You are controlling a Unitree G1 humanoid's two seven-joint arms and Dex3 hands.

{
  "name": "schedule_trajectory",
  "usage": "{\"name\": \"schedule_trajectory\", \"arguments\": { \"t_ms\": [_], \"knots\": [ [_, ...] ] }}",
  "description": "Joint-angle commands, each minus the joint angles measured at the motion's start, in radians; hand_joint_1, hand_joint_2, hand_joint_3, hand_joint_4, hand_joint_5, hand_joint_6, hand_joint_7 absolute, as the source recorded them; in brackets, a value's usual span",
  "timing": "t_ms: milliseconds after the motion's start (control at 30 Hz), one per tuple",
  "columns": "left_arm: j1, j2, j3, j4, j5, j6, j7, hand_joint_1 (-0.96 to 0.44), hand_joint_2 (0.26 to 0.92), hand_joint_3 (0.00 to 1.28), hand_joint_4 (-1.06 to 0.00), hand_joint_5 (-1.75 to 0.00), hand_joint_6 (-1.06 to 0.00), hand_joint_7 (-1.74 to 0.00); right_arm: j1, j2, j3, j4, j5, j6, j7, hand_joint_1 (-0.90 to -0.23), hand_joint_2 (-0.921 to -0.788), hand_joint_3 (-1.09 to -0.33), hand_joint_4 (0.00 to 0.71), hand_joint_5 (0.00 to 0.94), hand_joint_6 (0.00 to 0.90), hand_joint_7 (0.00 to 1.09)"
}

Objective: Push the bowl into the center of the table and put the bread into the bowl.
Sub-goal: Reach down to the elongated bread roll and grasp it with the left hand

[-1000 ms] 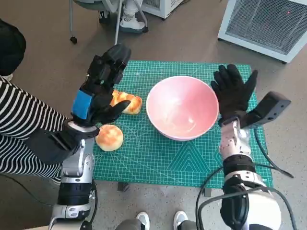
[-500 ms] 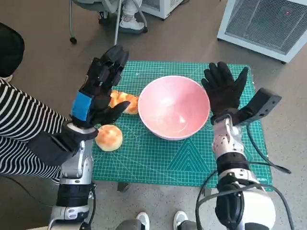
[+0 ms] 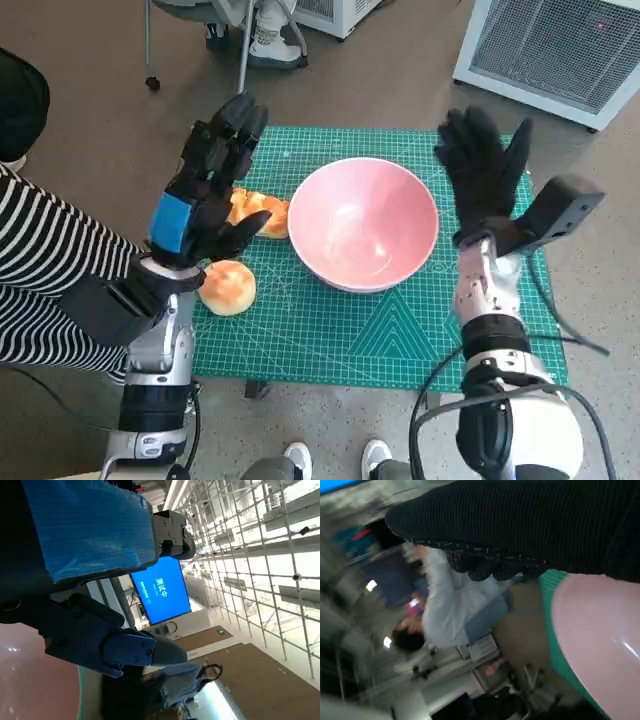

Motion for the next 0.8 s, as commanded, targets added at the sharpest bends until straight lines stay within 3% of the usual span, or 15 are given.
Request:
{"name": "schedule_trajectory", "arguments": {
  "t_ms": [33,133,333,533,800],
  "knots": [
    [-0.030,-0.012,-0.013,0.001,-0.002,0.001,0.003,-0.64,0.921,0.28,-0.14,-0.01,-0.05,-0.43,0.059,-0.018,0.063,-0.072,-0.046,-0.096,0.059,-0.712,-0.921,-0.854,0.148,0.025,0.150,0.29],
    [-0.068,-0.023,-0.025,-0.012,-0.011,0.028,0.004,-0.64,0.921,0.28,-0.15,-0.01,-0.03,-0.48,0.153,-0.032,0.137,-0.299,-0.072,-0.188,0.131,-0.758,-0.921,-0.825,0.160,0.023,0.149,0.31],
    [-0.097,-0.032,-0.037,-0.025,-0.023,0.048,0.000,-0.63,0.921,0.28,-0.16,-0.01,0.00,-0.55,0.247,-0.040,0.195,-0.500,-0.070,-0.188,0.154,-0.813,-0.921,-0.807,0.175,0.018,0.128,0.37],
    [-0.122,-0.045,-0.053,-0.037,-0.028,0.063,-0.006,-0.61,0.921,0.28,-0.16,-0.01,0.00,-0.58,0.312,-0.044,0.231,-0.639,-0.056,-0.144,0.153,-0.817,-0.921,-0.803,0.179,0.007,0.085,0.47],
    [-0.147,-0.058,-0.068,-0.032,-0.034,0.064,-0.035,-0.59,0.919,0.27,-0.16,-0.01,0.00,-0.58,0.357,-0.037,0.254,-0.726,-0.049,-0.100,0.139,-0.799,-0.921,-0.798,0.178,0.004,0.084,0.51]
  ]
}}
